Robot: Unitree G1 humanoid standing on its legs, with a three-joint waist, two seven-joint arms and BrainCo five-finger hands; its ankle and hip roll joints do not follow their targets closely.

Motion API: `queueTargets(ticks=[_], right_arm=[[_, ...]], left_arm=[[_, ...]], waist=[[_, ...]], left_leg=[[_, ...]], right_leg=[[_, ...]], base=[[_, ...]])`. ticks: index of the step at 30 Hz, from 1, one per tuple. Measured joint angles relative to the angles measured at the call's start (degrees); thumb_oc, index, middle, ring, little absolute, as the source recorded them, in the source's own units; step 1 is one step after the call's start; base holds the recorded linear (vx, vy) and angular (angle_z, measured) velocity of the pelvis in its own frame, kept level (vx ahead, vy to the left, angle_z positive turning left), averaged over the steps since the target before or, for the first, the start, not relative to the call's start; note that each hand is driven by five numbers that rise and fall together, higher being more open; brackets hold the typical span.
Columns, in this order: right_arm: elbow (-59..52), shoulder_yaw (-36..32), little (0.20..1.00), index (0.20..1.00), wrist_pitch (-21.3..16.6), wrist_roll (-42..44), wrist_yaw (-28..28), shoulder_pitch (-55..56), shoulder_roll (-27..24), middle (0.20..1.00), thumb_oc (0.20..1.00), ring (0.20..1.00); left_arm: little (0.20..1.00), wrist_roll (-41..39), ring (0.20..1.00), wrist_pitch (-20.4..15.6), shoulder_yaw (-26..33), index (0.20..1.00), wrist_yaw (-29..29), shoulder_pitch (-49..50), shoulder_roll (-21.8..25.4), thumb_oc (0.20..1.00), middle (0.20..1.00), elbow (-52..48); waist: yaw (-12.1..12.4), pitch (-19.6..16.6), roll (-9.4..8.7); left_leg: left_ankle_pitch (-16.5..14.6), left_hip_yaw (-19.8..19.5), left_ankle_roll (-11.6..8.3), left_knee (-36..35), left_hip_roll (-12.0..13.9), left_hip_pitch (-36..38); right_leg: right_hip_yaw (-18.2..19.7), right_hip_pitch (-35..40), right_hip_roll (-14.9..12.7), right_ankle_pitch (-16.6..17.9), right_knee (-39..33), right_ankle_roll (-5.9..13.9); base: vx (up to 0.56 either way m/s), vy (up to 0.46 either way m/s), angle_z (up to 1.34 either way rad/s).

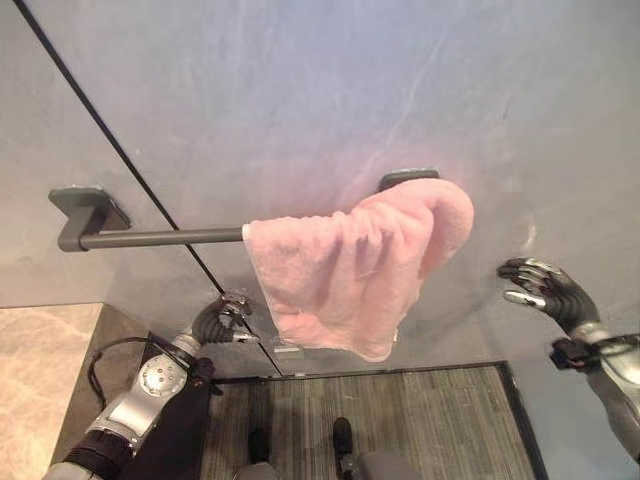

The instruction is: Put brush and paste in cup on sink, flatten towel.

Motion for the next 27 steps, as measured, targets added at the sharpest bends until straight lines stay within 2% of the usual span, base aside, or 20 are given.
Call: queueTargets(ticks=[2, 3, 4, 7, 9, 13, 16, 21, 26, 27], right_arm=[[2.7, 5.8, 1.0, 1.0, 1.6, 2.6, 0.0, -5.7, -0.2, 1.0, 1.0, 1.0], [3.0, 7.7, 1.0, 1.0, 2.0, 3.5, 0.0, -6.9, 0.4, 1.0, 1.0, 1.0], [3.0, 10.3, 1.0, 1.0, 2.5, 4.8, 0.0, -7.7, 1.1, 1.0, 1.0, 1.0], [2.7, 14.7, 1.0, 1.0, 3.8, 6.5, 0.2, -10.0, 1.6, 1.0, 1.0, 1.0], [2.4, 16.2, 1.0, 1.0, 4.3, 7.0, 1.0, -10.5, 1.6, 1.0, 1.0, 1.0], [2.2, 20.2, 1.0, 1.0, 5.2, 7.6, 1.3, -12.6, 1.8, 1.0, 1.0, 1.0], [0.5, 22.5, 1.0, 1.0, 5.8, 7.4, 1.4, -13.8, 1.7, 1.0, 1.0, 1.0], [0.1, 22.9, 1.0, 1.0, 6.0, 3.9, 1.0, -14.7, 2.3, 1.0, 1.0, 1.0], [0.3, 23.3, 1.0, 1.0, 6.2, 1.0, -0.3, -15.8, 3.8, 1.0, 1.0, 1.0], [0.3, 23.5, 1.0, 1.0, 6.2, 0.4, -0.4, -16.2, 4.4, 1.0, 1.0, 1.0]], left_arm=[[1.0, -1.7, 1.0, -0.2, -3.5, 1.0, -0.6, -0.9, -0.3, 1.0, 1.0, -0.1], [1.0, -2.0, 1.0, -0.5, -4.1, 1.0, -1.2, -1.0, -0.3, 1.0, 1.0, -0.6], [1.0, -3.0, 1.0, -0.6, -4.9, 1.0, -1.4, -1.0, -0.4, 1.0, 1.0, -1.4], [1.0, -4.2, 1.0, -0.6, -5.6, 1.0, -1.8, -1.0, -1.3, 1.0, 1.0, -2.8], [1.0, -4.6, 1.0, -0.4, -6.4, 1.0, -1.9, -2.1, -1.4, 1.0, 1.0, -3.2], [1.0, -6.8, 1.0, 0.5, -6.6, 1.0, -1.9, -2.9, -2.2, 1.0, 1.0, -3.7], [1.0, -8.5, 1.0, 0.9, -6.6, 1.0, -1.9, -4.5, -4.6, 1.0, 1.0, -3.8], [1.0, -9.0, 1.0, 1.3, -7.8, 1.0, -2.0, -8.5, -8.6, 1.0, 1.0, -3.8], [1.0, -9.1, 1.0, 1.7, -9.6, 1.0, -2.2, -11.6, -10.0, 1.0, 1.0, -4.8], [0.702, -9.1, 0.702, 1.7, -9.7, 0.702, -2.4, -12.0, -10.4, 0.702, 0.702, -5.0]], waist=[[-0.3, -0.3, 1.94], [0.0, -0.3, 2.1], [0.4, -0.3, 1.87], [0.5, -0.4, 1.77], [0.7, -0.4, 1.79], [1.0, -0.4, 1.79], [1.0, -0.4, 1.78], [1.1, -0.2, 1.38], [1.1, -0.2, 0.97], [1.1, -0.2, 0.98]], left_leg=[[-0.3, 0.0, 0.74, -0.1, -0.1, -0.1], [1.5, 0.1, 3.04, 0.0, -0.2, -0.2], [2.3, 0.6, 3.88, 0.0, -0.7, -0.1], [2.5, 1.5, 4.14, -1.8, -2.5, -0.1], [2.5, 1.5, 4.16, -2.3, -3.1, -0.4], [2.5, 1.1, 4.16, -2.3, -2.9, -0.5], [2.5, 0.1, 4.15, -2.3, -2.5, -1.1], [2.5, 0.1, 4.16, -2.2, -2.4, -1.4], [2.5, 0.0, 4.14, -2.2, -2.2, -1.3], [2.5, 0.1, 4.14, -2.2, -2.0, -1.4]], right_leg=[[0.5, -0.2, 1.1, 0.1, 0.1, 0.17], [0.7, -0.3, 1.1, 0.2, 0.0, 0.27], [1.1, -0.7, 0.6, 0.1, 0.0, 0.62], [2.4, -1.9, -1.2, 1.0, 0.1, 2.54], [2.4, -2.6, -1.8, 1.3, 0.2, 2.95], [2.3, -2.5, -1.5, 1.3, 0.0, 3.05], [1.7, -2.7, -0.9, 1.3, 0.0, 3.02], [0.5, -2.8, -1.1, 1.3, 0.0, 3.0], [0.5, -2.6, -0.9, 1.1, 0.0, 3.29], [0.6, -2.6, -0.8, 1.1, 0.0, 3.29]], base=[[0.12, 0.088, -0.25], [0.09, 0.088, -0.3], [0.08, 0.067, -0.32], [0.05, 0.03, -0.22], [0.02, 0.007, -0.01], [0.01, 0.0, -0.01], [0.01, -0.007, 0.11], [0.0, -0.008, 0.12], [-0.01, -0.002, 0.0], [-0.04, 0.001, -0.07]])
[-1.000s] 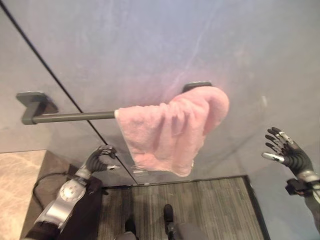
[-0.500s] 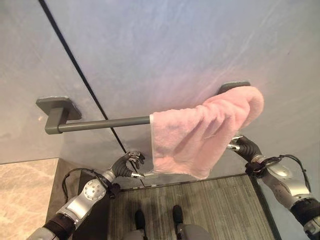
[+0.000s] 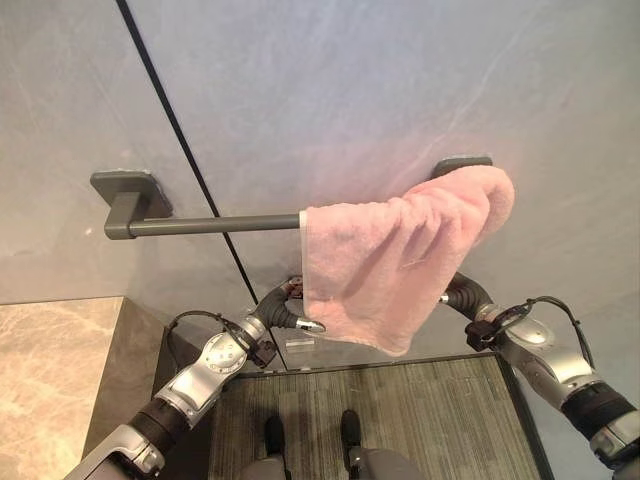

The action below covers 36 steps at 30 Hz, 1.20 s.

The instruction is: Put brush and paste in cup on sink, flatten towel.

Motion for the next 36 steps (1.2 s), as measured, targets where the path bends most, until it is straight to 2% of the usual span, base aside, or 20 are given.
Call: queueTargets(ticks=[1, 2, 3, 9, 13, 16, 17, 22, 28, 32, 36], right_arm=[[0.2, 0.3, 0.805, 0.805, 0.0, -0.4, -0.1, -0.4, 0.6, 0.805, 0.805, 0.805], [0.3, 0.3, 0.438, 0.438, 0.0, -0.9, -0.2, -0.4, 0.9, 0.438, 0.438, 0.438], [0.4, 0.3, 0.2, 0.2, 0.0, -1.0, -0.7, -0.4, 1.5, 0.2, 0.2, 0.2], [1.2, 0.2, 0.2, 0.2, 0.0, -3.9, -4.4, -0.5, 5.3, 0.2, 0.2, 0.2], [-1.0, -0.5, 0.2, 0.2, 0.0, -5.4, -4.8, 0.3, 6.4, 0.2, 0.2, 0.2], [-4.8, -2.2, 0.2, 0.2, 0.0, -5.4, -4.9, 1.9, 7.1, 0.2, 0.2, 0.2], [-9.2, -4.2, 0.2, 0.2, 0.0, -5.4, -4.8, 3.3, 7.3, 0.2, 0.2, 0.2], [-16.8, -9.2, 0.2, 0.2, -0.8, -5.4, -4.9, 6.9, 9.9, 0.2, 0.2, 0.2], [-25.9, -12.3, 0.2, 0.2, -2.9, -5.4, -3.4, 9.1, 10.6, 0.2, 0.2, 0.2], [-30.3, -12.3, 0.2, 0.2, -3.8, -5.2, -2.7, 9.5, 10.2, 0.2, 0.2, 0.2], [-35.7, -11.3, 0.2, 0.2, -4.2, -5.1, -0.8, 9.3, 7.6, 0.2, 0.2, 0.2]], left_arm=[[0.2, 0.0, 0.2, 0.0, -0.1, 0.2, 0.0, -0.1, -0.2, 0.2, 0.2, -0.1], [0.2, 0.0, 0.2, 0.1, -0.2, 0.2, 0.0, -0.3, -0.4, 0.2, 0.2, -0.1], [0.2, 0.0, 0.2, 0.1, -0.8, 0.2, 0.0, -0.8, -0.3, 0.2, 0.2, -0.1], [0.2, -1.3, 0.2, 1.3, -1.4, 0.2, -0.6, -1.4, 0.0, 0.2, 0.2, -0.3], [0.2, -1.7, 0.2, 1.6, -0.9, 0.2, -1.1, -1.4, 0.3, 0.2, 0.2, -0.3], [0.2, -2.2, 0.2, 1.6, -0.8, 0.2, -1.2, -1.2, 0.4, 0.2, 0.2, -0.9], [0.2, -2.3, 0.2, 1.7, 0.3, 0.2, -1.4, -0.1, 0.4, 0.2, 0.2, -1.9], [0.2, -4.0, 0.2, 1.8, 3.9, 0.2, -1.6, 3.7, 1.0, 0.2, 0.2, -6.2], [0.2, -6.8, 0.2, 1.9, 8.1, 0.2, -3.5, 8.9, 7.0, 0.2, 0.2, -13.5], [0.2, -13.0, 0.2, 1.9, 10.3, 0.2, -5.9, 11.9, 10.0, 0.2, 0.2, -17.5], [0.2, -17.3, 0.2, 1.9, 13.0, 0.2, -8.1, 15.0, 11.5, 0.2, 0.2, -22.3]], waist=[[-0.1, 0.0, -0.01], [-0.1, 0.0, -0.06], [-0.1, -0.1, -0.09], [-0.2, -0.2, -0.42], [-0.2, -0.4, -0.66], [-0.1, -0.4, -0.68], [-0.2, -0.4, -0.67], [0.0, -0.9, -1.44], [0.1, -1.5, -1.85], [0.2, -2.2, -1.87], [1.3, -2.4, -2.02]], left_leg=[[0.0, 0.0, 0.0, 0.0, 0.2, 0.1], [0.0, -0.1, 0.0, 0.0, 0.2, 0.2], [0.0, 0.0, 0.0, 0.0, 0.3, 0.2], [0.0, 0.0, 0.01, 0.1, 0.3, 1.2], [0.0, 0.0, 0.0, 0.1, 0.3, 1.3], [0.0, -0.1, 0.0, 0.0, 0.3, 2.1], [0.0, 0.0, 0.01, 0.0, 0.2, 2.5], [0.0, 0.0, 0.01, 0.0, 0.2, 3.1], [0.0, 0.0, 0.04, 0.0, 0.2, 4.3], [0.0, 0.2, 0.04, 0.0, 0.2, 5.1], [0.1, 0.4, 0.21, 0.0, 0.2, 5.2]], right_leg=[[0.0, 0.1, 0.2, 0.0, 0.0, 0.0], [0.0, 0.2, 0.2, 0.0, 0.0, 0.0], [0.0, 0.3, 0.3, 0.0, 0.0, 0.0], [0.1, 1.1, 0.3, 0.0, 0.4, -0.02], [0.0, 1.2, 0.3, 0.0, 0.5, -0.02], [0.0, 1.9, 0.3, 0.0, 0.5, -0.02], [-0.1, 2.5, 0.2, 0.0, 0.4, -0.03], [0.1, 2.8, 0.2, 0.0, 0.5, -0.05], [0.1, 4.3, 0.3, -0.2, 0.5, -0.29], [0.3, 4.8, 0.2, -0.7, 0.5, -0.15], [0.4, 4.8, 0.2, -0.8, 0.5, 0.0]], base=[[-0.04, 0.001, -0.07], [-0.03, 0.01, -0.02], [0.0, 0.0, 0.0], [-0.03, 0.018, -0.04], [-0.04, 0.035, 0.03], [-0.03, 0.043, 0.03], [0.0, 0.0, 0.0], [-0.03, 0.041, 0.0], [-0.01, 0.014, 0.0], [0.01, 0.025, -0.03], [0.0, 0.014, -0.03]])
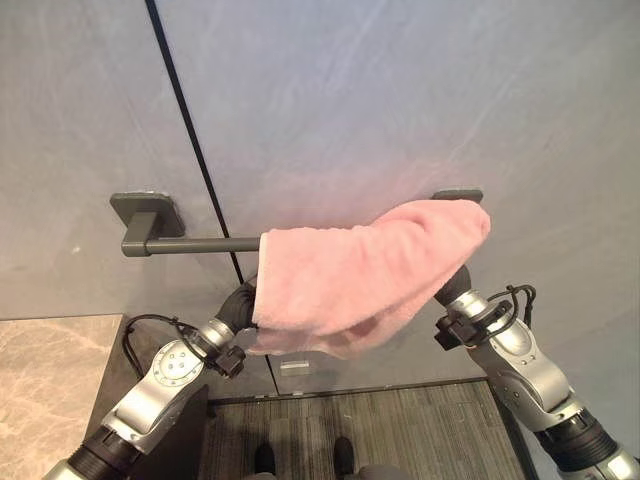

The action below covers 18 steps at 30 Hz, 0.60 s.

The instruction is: Put brush and paste in cup on sink, flatten towel.

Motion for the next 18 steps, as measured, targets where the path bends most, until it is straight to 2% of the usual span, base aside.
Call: queueTargets(ticks=[7, 12, 13, 14, 15, 16, 18], right_arm=[[-2.5, 2.6, 0.2, 0.2, 0.0, -2.7, 1.2, -0.9, -5.5, 0.2, 0.2, 0.2], [-2.6, 2.6, 0.2, 0.2, 0.1, -8.0, 0.8, -1.1, -5.7, 0.2, 0.2, 0.2], [-2.6, 2.6, 0.241, 0.241, 0.1, -9.4, 0.3, -1.1, -5.5, 0.241, 0.241, 0.241], [-2.8, 2.6, 0.52, 0.52, 0.1, -10.8, -0.2, -1.1, -5.4, 0.52, 0.52, 0.52], [-2.9, 2.5, 1.0, 1.0, 0.1, -11.7, -0.3, -1.0, -5.4, 1.0, 1.0, 1.0], [-3.2, 2.5, 1.0, 1.0, 0.1, -12.8, -0.3, -0.9, -5.3, 1.0, 1.0, 1.0], [-3.5, 2.5, 1.0, 1.0, 0.1, -14.7, -0.3, -0.8, -4.2, 1.0, 1.0, 1.0]], left_arm=[[0.2, -0.5, 0.2, -0.7, 6.1, 0.2, -0.5, 8.6, -0.3, 0.2, 0.2, -2.0], [0.2, 2.5, 0.2, -2.4, 5.5, 0.2, -0.9, 8.6, -0.7, 0.2, 0.2, 1.6], [0.2, 4.7, 0.2, -2.5, 5.3, 0.2, -0.9, 8.5, -0.7, 0.2, 0.2, 3.6], [0.2, 6.9, 0.2, -2.1, 5.4, 0.2, -0.7, 9.0, -0.7, 0.2, 0.2, 5.5], [0.2, 7.4, 0.2, -1.7, 5.5, 0.2, -0.4, 9.6, -1.4, 0.2, 0.2, 8.2], [0.2, 7.4, 0.2, -1.5, 5.8, 0.2, -0.3, 9.8, -3.9, 0.2, 0.2, 13.6], [0.2, 8.1, 0.2, -0.2, 5.8, 0.2, 0.9, 9.8, -5.5, 0.2, 0.2, 16.7]], waist=[[0.5, -0.1, -0.03], [0.3, -0.3, 0.44], [0.3, -0.5, 0.68], [0.3, -0.6, 0.81], [0.3, -0.6, 0.92], [0.3, -0.8, 1.09], [0.4, -0.8, 0.76]], left_leg=[[-0.2, -0.1, 0.42, 0.0, 0.0, 0.9], [-0.2, -0.1, 0.42, 0.0, 0.1, 0.9], [-0.2, -0.1, 0.42, 0.0, 0.1, 0.9], [-0.2, -0.1, 0.42, 0.0, 0.1, 0.8], [-0.2, -0.1, 0.42, 0.0, 0.1, 0.8], [-0.2, 0.0, 0.42, 0.0, 0.1, 0.9], [-0.2, 0.1, 0.42, 0.0, 0.1, 0.7]], right_leg=[[-0.1, 1.2, 0.1, -1.1, 0.0, -0.11], [-0.2, 1.2, 0.1, -1.2, 0.0, -0.03], [-0.2, 1.2, 0.1, -1.2, 0.0, -0.01], [-0.2, 1.2, 0.1, -1.2, 0.0, -0.01], [-0.2, 1.1, 0.1, -1.3, 0.0, -0.04], [-0.1, 0.8, 0.1, -1.4, 0.0, -0.12], [0.0, 0.6, 0.1, -1.4, 0.0, -0.09]], base=[[0.0, 0.009, 0.01], [0.0, 0.0, 0.0], [0.0, 0.0, 0.0], [0.0, 0.0, 0.0], [0.0, 0.0, 0.0], [0.0, 0.0, 0.0], [0.0, 0.0, 0.0]])
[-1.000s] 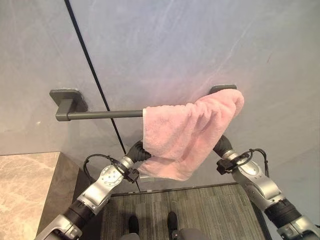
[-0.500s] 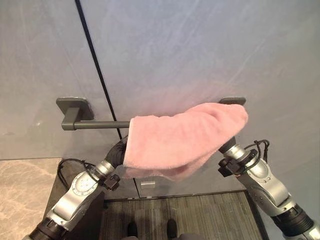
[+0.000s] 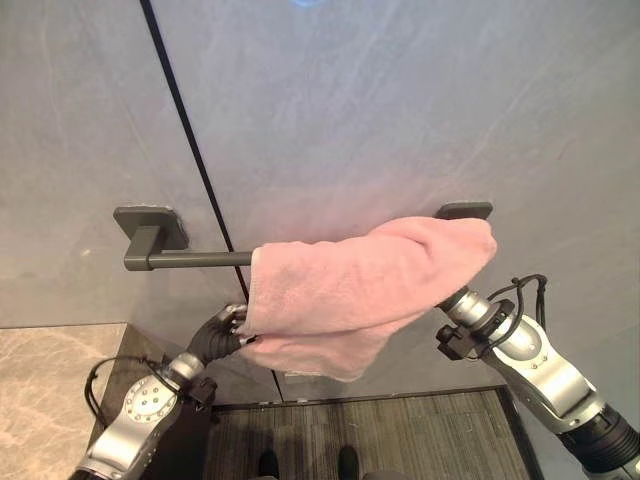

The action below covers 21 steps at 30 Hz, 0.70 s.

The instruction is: Put brush and paste in cup on sink, flatten towel.

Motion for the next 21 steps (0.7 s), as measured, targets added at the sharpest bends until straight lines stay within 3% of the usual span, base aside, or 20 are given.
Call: queueTargets(ticks=[1, 2, 3, 5, 6, 13, 21], right_arm=[[-0.2, -0.2, 1.0, 1.0, 0.1, -0.9, 0.0, 0.3, 0.4, 1.0, 1.0, 1.0], [-0.4, -0.8, 1.0, 1.0, 0.1, -1.5, 0.1, 1.0, 0.8, 1.0, 1.0, 1.0], [-1.0, -2.1, 1.0, 1.0, 0.1, -1.8, 0.0, 2.9, 2.2, 1.0, 1.0, 1.0], [-1.4, -4.9, 1.0, 1.0, 0.0, -1.9, 0.0, 6.3, 4.8, 1.0, 1.0, 1.0], [-1.3, -6.3, 1.0, 1.0, -0.1, -2.0, 0.0, 7.9, 5.3, 1.0, 1.0, 1.0], [2.2, -15.1, 1.0, 1.0, -0.2, -2.4, 0.0, 17.6, 5.0, 1.0, 1.0, 1.0], [8.4, -21.3, 1.0, 1.0, 2.1, -4.9, 0.3, 22.8, 2.5, 1.0, 1.0, 1.0]], left_arm=[[0.2, 1.4, 0.2, 0.0, 0.0, 0.2, 0.0, -0.1, 0.0, 0.2, 0.2, -0.7], [0.329, 1.6, 0.329, 0.0, -0.2, 0.329, -0.1, -0.1, 0.0, 0.329, 0.329, -0.9], [0.573, 2.0, 0.573, 0.0, -0.3, 0.573, -0.1, 0.0, -0.1, 0.573, 0.573, -1.0], [0.934, 3.9, 0.934, 0.2, -0.4, 0.934, -0.1, 0.1, -0.2, 0.934, 0.934, -1.3], [1.0, 4.3, 1.0, 0.6, -0.4, 1.0, -0.1, 0.1, -0.1, 1.0, 1.0, -1.3], [1.0, 6.0, 1.0, 2.1, -0.7, 1.0, -0.3, 0.7, 0.3, 1.0, 1.0, -0.9], [1.0, 6.0, 1.0, 2.2, -0.2, 1.0, -1.8, 2.0, 6.1, 1.0, 1.0, -1.8]], waist=[[-0.2, -0.2, -0.32], [-0.2, -0.3, -0.43], [-0.1, -0.3, -0.58], [-0.1, -0.4, -0.7], [-0.1, -0.4, -0.75], [-0.9, -0.5, -1.48], [-2.1, -0.3, -1.14]], left_leg=[[0.0, 0.1, 0.0, 0.0, 0.0, 0.1], [0.0, 0.2, 0.02, 0.0, 0.0, 0.1], [-0.1, 0.4, 0.07, 0.0, -0.1, 0.1], [-0.2, 0.9, 0.3, 0.0, -0.2, 0.2], [-0.3, 1.1, 0.42, 0.0, -0.2, 0.2], [-0.6, 2.4, 0.6, -0.1, -0.2, 0.2], [-0.6, 2.6, 0.62, -0.1, -0.1, 0.4]], right_leg=[[0.1, 0.0, 0.0, 0.0, 0.0, 0.08], [0.1, 0.0, 0.0, 0.0, 0.0, 0.12], [0.3, -0.1, -0.1, 0.0, 0.0, 0.21], [0.7, -0.2, -0.2, 0.0, 0.0, 0.41], [0.9, -0.2, -0.2, 0.1, 0.0, 0.45], [1.8, -0.7, -0.3, 0.2, 0.0, 0.63], [1.9, -0.7, -0.3, 0.2, 0.0, 0.61]], base=[[0.0, 0.0, 0.0], [0.0, 0.0, 0.0], [0.02, 0.017, -0.04], [0.01, 0.013, -0.08], [0.01, 0.009, -0.14], [0.03, -0.008, -0.09], [0.03, -0.013, -0.01]])
